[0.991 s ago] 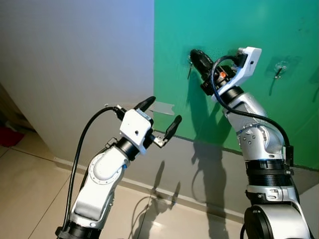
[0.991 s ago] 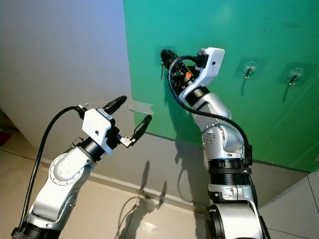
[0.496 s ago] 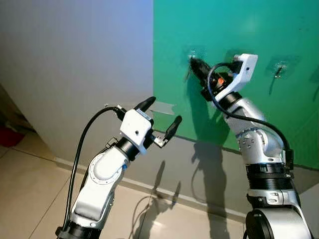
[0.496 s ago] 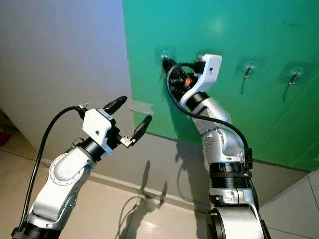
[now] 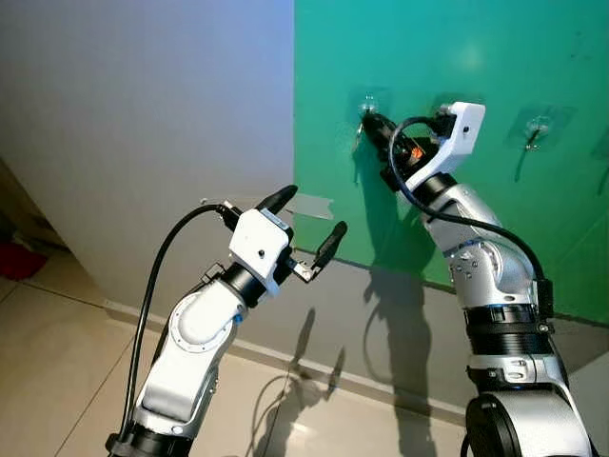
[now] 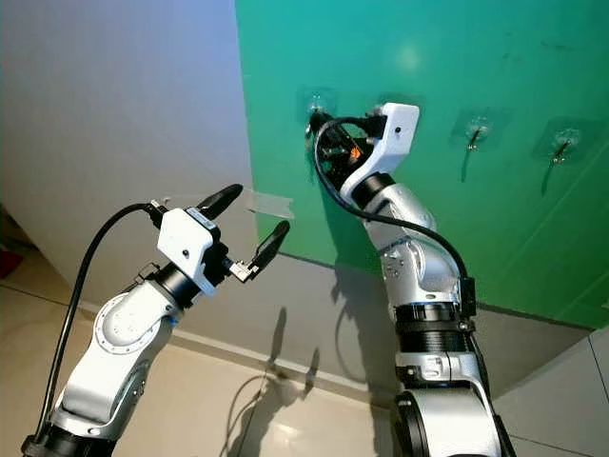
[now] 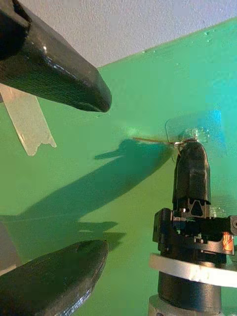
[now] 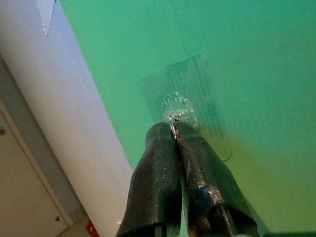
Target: Hang keys on a hook
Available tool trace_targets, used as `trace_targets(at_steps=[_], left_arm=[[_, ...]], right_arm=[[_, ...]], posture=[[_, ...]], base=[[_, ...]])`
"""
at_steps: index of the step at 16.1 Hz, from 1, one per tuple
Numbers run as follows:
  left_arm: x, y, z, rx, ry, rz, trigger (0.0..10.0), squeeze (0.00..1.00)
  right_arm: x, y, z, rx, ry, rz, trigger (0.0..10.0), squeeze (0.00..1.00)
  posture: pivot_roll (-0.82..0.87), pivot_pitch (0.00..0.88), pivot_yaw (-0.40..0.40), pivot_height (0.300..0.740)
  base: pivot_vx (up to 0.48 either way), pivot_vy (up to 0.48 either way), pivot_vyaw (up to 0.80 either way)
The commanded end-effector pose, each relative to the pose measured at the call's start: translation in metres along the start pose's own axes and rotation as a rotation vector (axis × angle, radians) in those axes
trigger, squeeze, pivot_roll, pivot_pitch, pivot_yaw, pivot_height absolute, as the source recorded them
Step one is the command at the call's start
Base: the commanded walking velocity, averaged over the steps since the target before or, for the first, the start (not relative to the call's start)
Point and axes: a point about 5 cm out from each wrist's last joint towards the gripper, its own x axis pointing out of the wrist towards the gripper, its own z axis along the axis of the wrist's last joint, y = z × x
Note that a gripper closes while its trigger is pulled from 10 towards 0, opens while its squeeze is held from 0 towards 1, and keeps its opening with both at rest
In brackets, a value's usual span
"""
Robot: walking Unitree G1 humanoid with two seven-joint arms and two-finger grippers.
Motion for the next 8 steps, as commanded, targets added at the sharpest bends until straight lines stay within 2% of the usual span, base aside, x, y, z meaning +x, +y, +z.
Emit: trace_targets(at_steps=[1,4,8], left_arm=[[0.001,0.001,0.003,0.006,-0.002,-0.006,10.0,0.0],[0.0,0.001,0.002,0.01,0.002,-0.009,10.0,0.0],[-0.002,-0.001,0.002,0.013,0.006,-0.017,10.0,0.0]], right_arm=[[0.0,-0.005,0.001,-0.008,-0.002,-0.035,10.0,0.0],[-0.003,-0.01,-0.003,-0.02,0.024,-0.071,10.0,0.0],[-0.017,-0.017,-0.006,-0.037,0.051,-0.11,10.0,0.0]], posture=[[-0.07,0.0,-0.011,0.74],[-0.07,0.0,-0.01,0.74],[-0.07,0.0,-0.007,0.74]], base=[[0.0,0.0,0.0],[0.0,0.0,0.0],[0.0,0.0,0.0]])
